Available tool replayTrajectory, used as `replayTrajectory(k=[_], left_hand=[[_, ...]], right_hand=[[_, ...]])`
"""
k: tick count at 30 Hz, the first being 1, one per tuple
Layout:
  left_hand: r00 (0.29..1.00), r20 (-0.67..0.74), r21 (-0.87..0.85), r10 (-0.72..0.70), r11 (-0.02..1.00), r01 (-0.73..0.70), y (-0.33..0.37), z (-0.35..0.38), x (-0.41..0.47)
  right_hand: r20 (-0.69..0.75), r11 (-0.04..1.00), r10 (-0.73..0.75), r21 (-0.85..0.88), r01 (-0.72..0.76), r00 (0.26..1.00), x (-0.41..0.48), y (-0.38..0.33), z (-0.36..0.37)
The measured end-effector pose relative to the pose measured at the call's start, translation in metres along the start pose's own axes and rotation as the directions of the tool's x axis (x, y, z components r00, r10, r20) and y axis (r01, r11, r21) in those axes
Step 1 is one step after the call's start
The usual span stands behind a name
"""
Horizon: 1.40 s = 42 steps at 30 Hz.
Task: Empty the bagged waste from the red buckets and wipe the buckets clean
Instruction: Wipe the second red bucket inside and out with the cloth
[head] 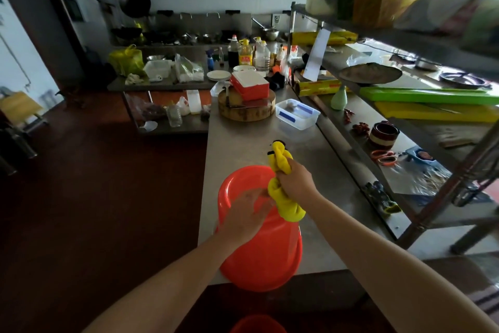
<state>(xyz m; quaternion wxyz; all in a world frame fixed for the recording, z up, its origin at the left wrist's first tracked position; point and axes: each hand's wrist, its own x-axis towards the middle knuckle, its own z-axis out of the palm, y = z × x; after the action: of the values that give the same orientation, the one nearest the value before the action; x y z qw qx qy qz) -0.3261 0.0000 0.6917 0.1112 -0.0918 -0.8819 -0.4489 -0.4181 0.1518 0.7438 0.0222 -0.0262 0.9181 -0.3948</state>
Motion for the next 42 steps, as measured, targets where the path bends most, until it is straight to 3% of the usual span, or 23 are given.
replayTrajectory(k=[7,11,13,16,18,21,24,27,30,35,39,42], left_hand=[[0.997,0.064,-0.182,-0.048,0.982,0.059,0.02,0.011,0.001],[0.972,0.01,-0.285,-0.235,0.931,0.228,0.021,0.017,0.013],[0.965,0.061,-0.334,-0.253,0.906,0.259,0.02,0.016,0.019],[0.924,0.191,-0.519,-0.332,0.765,0.382,0.026,0.016,0.027],[0.908,0.148,-0.578,-0.391,0.711,0.401,0.03,0.014,0.037],[0.948,0.048,-0.473,-0.314,0.829,0.298,0.038,0.006,0.056],[0.947,-0.003,-0.377,-0.321,0.877,0.296,0.042,0.002,0.069],[0.936,-0.073,-0.322,-0.345,0.896,0.305,0.038,0.001,0.079],[0.912,-0.139,-0.276,-0.387,0.899,0.339,0.034,-0.005,0.088],[0.82,-0.332,-0.219,-0.466,0.884,0.414,0.022,-0.034,0.107],[0.87,-0.219,-0.188,-0.442,0.894,0.407,0.013,-0.045,0.115],[0.888,-0.127,-0.096,-0.442,0.896,0.433,0.013,-0.049,0.125]], right_hand=[[-0.085,0.996,0.013,0.088,-0.005,0.996,0.0,0.003,0.0],[0.028,0.952,0.046,0.302,-0.053,0.999,-0.001,0.01,-0.001],[0.042,0.93,0.066,0.359,-0.077,0.997,-0.002,0.014,-0.002],[-0.02,0.938,0.083,0.338,-0.072,0.996,-0.002,0.018,-0.007],[-0.022,0.943,0.055,0.329,-0.045,0.998,-0.003,0.019,-0.009],[0.02,0.952,-0.046,0.303,0.038,0.999,-0.008,0.022,-0.01],[0.034,0.953,-0.095,0.292,0.081,0.995,-0.01,0.03,-0.012],[0.01,0.969,-0.055,0.244,0.051,0.998,-0.005,0.034,-0.02],[-0.111,0.975,0.02,0.221,0.005,0.994,0.002,0.046,-0.034],[-0.254,0.947,0.213,0.292,-0.135,0.944,0.015,0.083,-0.073],[-0.247,0.883,0.361,0.401,-0.244,0.899,0.018,0.097,-0.093],[-0.175,0.926,0.324,0.261,-0.273,0.93,0.023,0.106,-0.106]])
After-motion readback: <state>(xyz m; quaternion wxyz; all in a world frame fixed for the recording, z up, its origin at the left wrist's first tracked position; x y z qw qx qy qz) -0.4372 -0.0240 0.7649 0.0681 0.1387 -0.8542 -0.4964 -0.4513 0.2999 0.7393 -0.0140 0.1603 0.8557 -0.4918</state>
